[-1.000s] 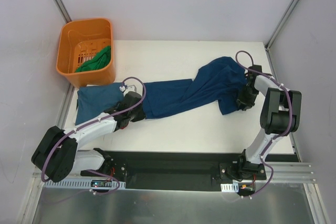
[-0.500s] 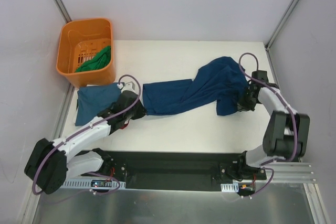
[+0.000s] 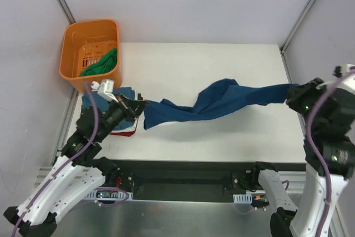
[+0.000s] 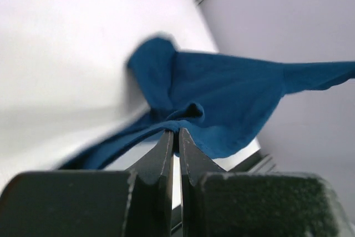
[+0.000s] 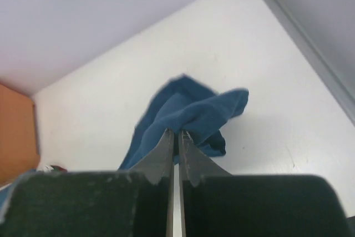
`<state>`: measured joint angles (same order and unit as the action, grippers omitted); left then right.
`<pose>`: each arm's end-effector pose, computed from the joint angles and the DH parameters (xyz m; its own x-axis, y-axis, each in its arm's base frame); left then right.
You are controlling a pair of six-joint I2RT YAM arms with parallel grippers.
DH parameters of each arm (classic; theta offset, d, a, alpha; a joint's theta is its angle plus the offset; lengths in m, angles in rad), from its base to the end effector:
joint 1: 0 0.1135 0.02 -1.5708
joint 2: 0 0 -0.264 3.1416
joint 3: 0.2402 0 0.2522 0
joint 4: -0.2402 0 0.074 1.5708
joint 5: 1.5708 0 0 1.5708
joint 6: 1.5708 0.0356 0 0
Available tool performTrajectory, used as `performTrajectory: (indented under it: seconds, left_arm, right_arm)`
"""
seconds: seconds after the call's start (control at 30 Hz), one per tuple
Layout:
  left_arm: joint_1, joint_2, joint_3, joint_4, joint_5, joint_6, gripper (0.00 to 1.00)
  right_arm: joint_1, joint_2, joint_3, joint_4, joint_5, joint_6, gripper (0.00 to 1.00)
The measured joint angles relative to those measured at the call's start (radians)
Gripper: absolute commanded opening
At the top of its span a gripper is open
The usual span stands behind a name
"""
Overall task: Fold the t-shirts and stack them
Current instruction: Flatten out the tshirt
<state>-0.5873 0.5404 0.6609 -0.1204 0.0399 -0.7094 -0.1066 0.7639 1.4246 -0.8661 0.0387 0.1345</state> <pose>0.1151 -0.0783 0.3383 -0.3822 -0.5274 -0.7588 0.4454 0.6143 -0.6514 0.0925 -0.0113 0.4715 -0.1817 0.1542 -0.9712 0.1699 0.9777 0.1235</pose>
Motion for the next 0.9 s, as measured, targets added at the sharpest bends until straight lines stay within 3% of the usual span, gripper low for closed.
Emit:
performTrajectory:
  seconds: [0.17,0.43,0.67,0.9]
  left_arm:
    - [0.000,-0.111,0.171,-0.031,-0.008,0.028,0.00]
    - [0.000,-0.134,0.440,-0.102,-0.020,0.074,0.00]
    - [0.000,-0.166,0.513,-0.135,-0.020,0.075,0.00]
    - [0.000,-0.132,0.515,-0.154,-0.054,0.085,0.00]
  right_arm:
    - [0.000,-0.016,0.334,-0.090,0.030,-0.015,0.01]
    - [0.000,0.004,0.726,-0.139,0.037,-0.036,0.01]
    - [0.005,0.002,0.788,-0.126,0.065,-0.075,0.01]
    - [0.020,0.009,0.673,-0.107,0.128,-0.118,0.01]
